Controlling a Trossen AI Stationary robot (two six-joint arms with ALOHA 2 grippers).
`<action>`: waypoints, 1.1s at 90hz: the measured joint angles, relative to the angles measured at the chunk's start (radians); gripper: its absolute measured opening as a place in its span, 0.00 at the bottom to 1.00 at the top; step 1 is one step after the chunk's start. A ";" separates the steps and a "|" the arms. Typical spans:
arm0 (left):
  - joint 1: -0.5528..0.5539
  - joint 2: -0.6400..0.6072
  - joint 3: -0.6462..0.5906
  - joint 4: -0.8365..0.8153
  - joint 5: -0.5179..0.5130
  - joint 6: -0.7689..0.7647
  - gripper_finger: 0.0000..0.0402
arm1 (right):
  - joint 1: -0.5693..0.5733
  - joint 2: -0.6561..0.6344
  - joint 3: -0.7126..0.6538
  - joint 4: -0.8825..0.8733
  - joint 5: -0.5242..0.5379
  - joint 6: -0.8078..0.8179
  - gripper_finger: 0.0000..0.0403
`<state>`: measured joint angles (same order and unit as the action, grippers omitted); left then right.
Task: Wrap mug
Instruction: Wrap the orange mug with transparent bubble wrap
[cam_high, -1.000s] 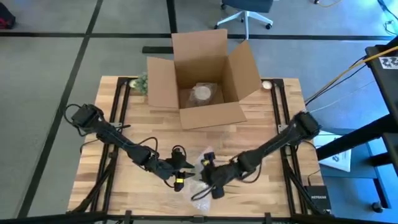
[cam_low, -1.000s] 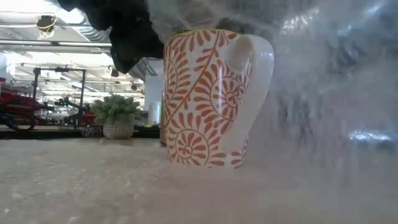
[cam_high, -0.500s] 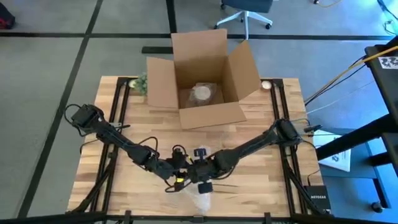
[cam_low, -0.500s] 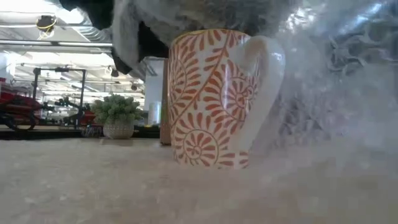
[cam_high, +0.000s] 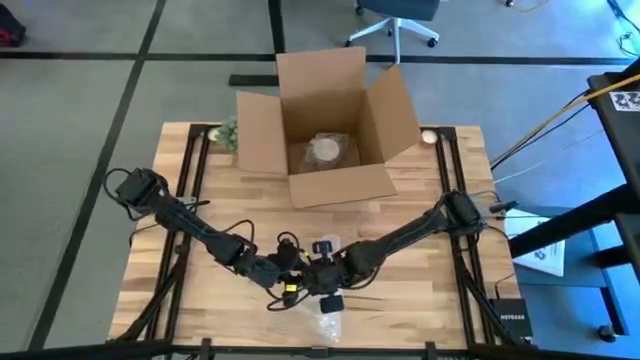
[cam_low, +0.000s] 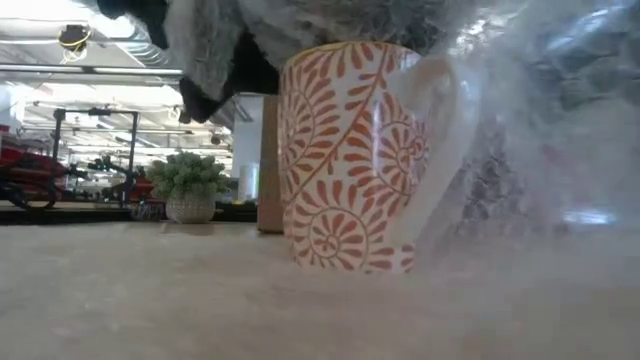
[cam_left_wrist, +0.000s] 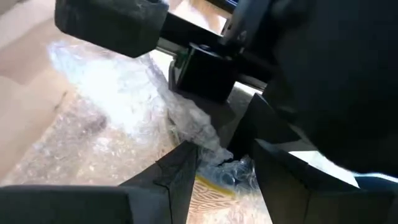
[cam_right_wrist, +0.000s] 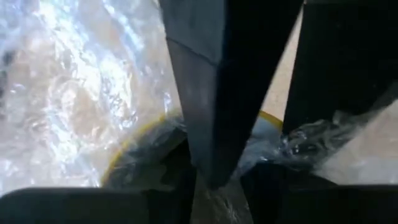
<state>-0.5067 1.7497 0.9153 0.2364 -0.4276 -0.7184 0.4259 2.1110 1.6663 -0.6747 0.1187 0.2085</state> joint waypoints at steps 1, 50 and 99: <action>-0.001 0.000 0.000 0.000 0.000 0.002 0.36 | 0.000 0.000 0.002 -0.004 0.000 0.001 0.25; -0.007 -0.004 -0.004 -0.007 -0.042 0.046 0.36 | 0.089 -0.073 0.324 -0.421 0.107 0.044 0.25; -0.012 -0.004 -0.005 -0.001 -0.031 0.046 0.36 | -0.067 -0.407 -0.617 0.099 0.403 0.244 0.25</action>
<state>-0.5190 1.7458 0.9108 0.2357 -0.4585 -0.6720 0.3589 1.7036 1.0495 -0.5760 0.5216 0.4530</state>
